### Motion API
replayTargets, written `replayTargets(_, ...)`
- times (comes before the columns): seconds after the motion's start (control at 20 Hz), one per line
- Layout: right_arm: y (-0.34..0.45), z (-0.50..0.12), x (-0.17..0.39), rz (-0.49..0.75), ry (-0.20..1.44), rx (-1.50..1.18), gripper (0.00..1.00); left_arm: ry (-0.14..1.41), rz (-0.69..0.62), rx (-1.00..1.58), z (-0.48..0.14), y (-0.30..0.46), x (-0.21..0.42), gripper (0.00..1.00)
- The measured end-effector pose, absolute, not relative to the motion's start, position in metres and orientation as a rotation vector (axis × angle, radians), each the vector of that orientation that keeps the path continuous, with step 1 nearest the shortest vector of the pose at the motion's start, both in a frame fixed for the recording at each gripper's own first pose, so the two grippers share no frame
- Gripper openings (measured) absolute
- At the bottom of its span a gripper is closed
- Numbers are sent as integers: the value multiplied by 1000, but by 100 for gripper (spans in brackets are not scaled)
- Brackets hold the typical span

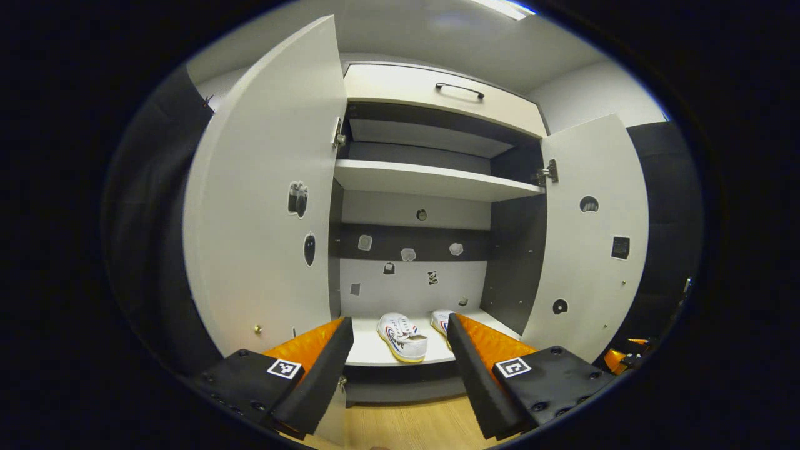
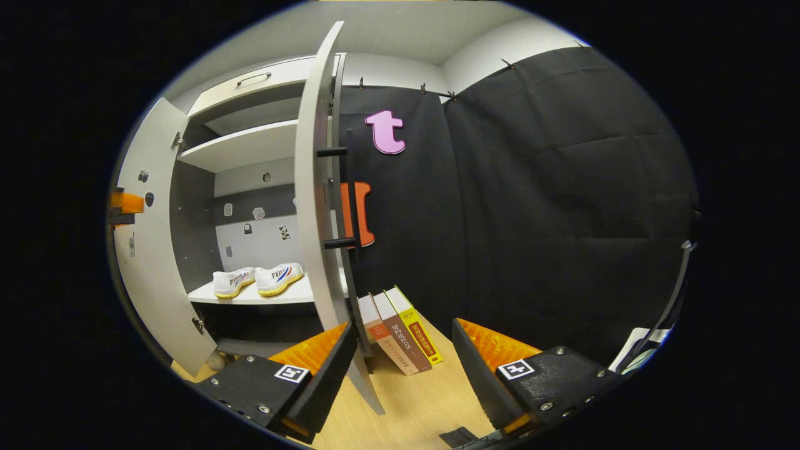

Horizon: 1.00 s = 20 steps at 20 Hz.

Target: Grab one shoe with the right hand and put it into the shoe cabinet, grab the other shoe with the left hand and put it into the shoe cabinet; then close the right door with the right hand and the left door with the left hand.

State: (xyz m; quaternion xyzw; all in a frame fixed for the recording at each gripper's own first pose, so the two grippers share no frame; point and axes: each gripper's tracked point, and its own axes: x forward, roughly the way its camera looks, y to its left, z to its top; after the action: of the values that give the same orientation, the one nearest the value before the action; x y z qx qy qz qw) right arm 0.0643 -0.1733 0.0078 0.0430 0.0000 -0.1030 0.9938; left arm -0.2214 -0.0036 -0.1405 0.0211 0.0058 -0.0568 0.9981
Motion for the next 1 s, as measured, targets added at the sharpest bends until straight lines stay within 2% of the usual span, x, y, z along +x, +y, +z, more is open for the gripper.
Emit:
replayTargets(0.05,-177,6,73,-204,3,93,94,8,-114,45,-142,1,-232,97)
replayTargets(0.1,-181,4,80,-205,8,100,99,3,-108,41,-142,5,-243,97)
replayTargets(0.15,-183,1,88,-199,11,105,94,-11,-106,32,-143,9,-256,97)
replayTargets(0.5,-204,-8,123,-162,15,134,93,-43,9,57,-161,65,-315,97)
replayTargets(0.55,-203,-5,125,-158,6,133,93,-46,34,57,-163,75,-321,94)
replayTargets(0.8,-190,2,131,-139,-24,46,93,-34,98,89,-175,116,-344,97)
replayTargets(0.85,-190,4,130,-138,-26,33,99,-27,107,89,-179,121,-347,97)
replayTargets(0.9,-185,4,130,-123,-22,35,92,-21,114,84,-183,125,-350,97)
replayTargets(0.95,-179,3,128,-106,-15,41,99,-13,121,77,-188,129,-353,94)
replayTargets(1.0,-175,3,128,-96,-12,40,90,-1,131,71,-193,134,-357,97)
